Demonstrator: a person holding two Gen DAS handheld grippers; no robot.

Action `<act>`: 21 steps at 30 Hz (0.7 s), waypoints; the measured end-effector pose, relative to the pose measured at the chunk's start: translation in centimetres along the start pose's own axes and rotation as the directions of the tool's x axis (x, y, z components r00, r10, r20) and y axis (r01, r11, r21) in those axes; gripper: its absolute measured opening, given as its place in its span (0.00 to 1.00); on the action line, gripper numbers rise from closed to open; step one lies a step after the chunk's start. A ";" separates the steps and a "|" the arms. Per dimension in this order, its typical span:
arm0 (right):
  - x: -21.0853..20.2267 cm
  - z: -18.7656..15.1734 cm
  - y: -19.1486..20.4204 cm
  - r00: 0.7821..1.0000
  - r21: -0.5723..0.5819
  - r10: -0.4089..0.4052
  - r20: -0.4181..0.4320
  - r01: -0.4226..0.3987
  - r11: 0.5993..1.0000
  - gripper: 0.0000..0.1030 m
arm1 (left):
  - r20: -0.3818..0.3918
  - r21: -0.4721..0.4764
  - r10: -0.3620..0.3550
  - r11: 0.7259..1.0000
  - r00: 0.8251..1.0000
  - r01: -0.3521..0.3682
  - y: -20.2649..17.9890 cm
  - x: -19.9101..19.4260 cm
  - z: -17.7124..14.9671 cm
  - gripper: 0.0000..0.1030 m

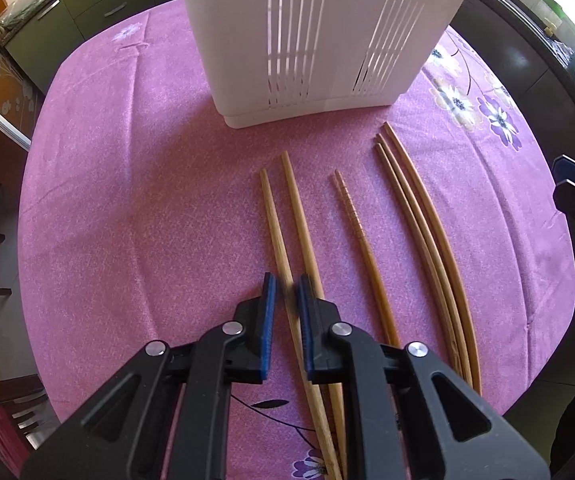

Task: Organize utensils
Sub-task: 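Grasp another wooden chopstick with the left tool while the right tool reaches for chopsticks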

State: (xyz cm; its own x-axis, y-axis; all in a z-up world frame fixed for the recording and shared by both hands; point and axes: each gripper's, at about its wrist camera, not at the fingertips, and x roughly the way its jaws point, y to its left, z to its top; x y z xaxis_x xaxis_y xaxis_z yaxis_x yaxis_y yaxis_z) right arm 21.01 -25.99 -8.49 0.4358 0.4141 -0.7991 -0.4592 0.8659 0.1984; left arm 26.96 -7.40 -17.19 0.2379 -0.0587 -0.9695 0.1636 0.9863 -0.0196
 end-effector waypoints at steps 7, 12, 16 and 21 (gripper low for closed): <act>0.1 -0.2 0.0 1.000 -0.004 -0.004 -0.006 0.004 1.000 0.27 | 0.009 -0.012 -0.005 1.000 1.000 0.005 0.2 0.2 0.3 0.07; 0.3 -0.1 0.2 1.000 -0.008 -0.004 -0.016 0.004 1.000 0.27 | 0.048 -0.030 -0.023 0.999 0.999 0.024 1.4 -0.9 0.2 0.06; 0.6 0.2 0.6 1.000 -0.013 -0.006 -0.023 0.006 1.000 0.27 | 0.132 -0.028 -0.025 0.999 0.991 0.029 2.1 -4.0 -0.3 0.06; 0.8 0.7 1.5 1.000 -0.024 0.006 -0.027 -0.007 1.000 0.27 | 0.245 -0.023 -0.029 0.999 0.969 0.036 2.8 -8.7 -1.6 0.06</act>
State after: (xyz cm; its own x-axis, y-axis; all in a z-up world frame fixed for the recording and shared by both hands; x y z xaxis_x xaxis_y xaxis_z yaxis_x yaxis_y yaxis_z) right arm 21.19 -24.20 -8.45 0.4116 0.4115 -0.8132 -0.4805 0.8562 0.1900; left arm 23.87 -3.85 -9.16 0.4606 -0.1234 -0.8790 0.1499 0.9869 -0.0600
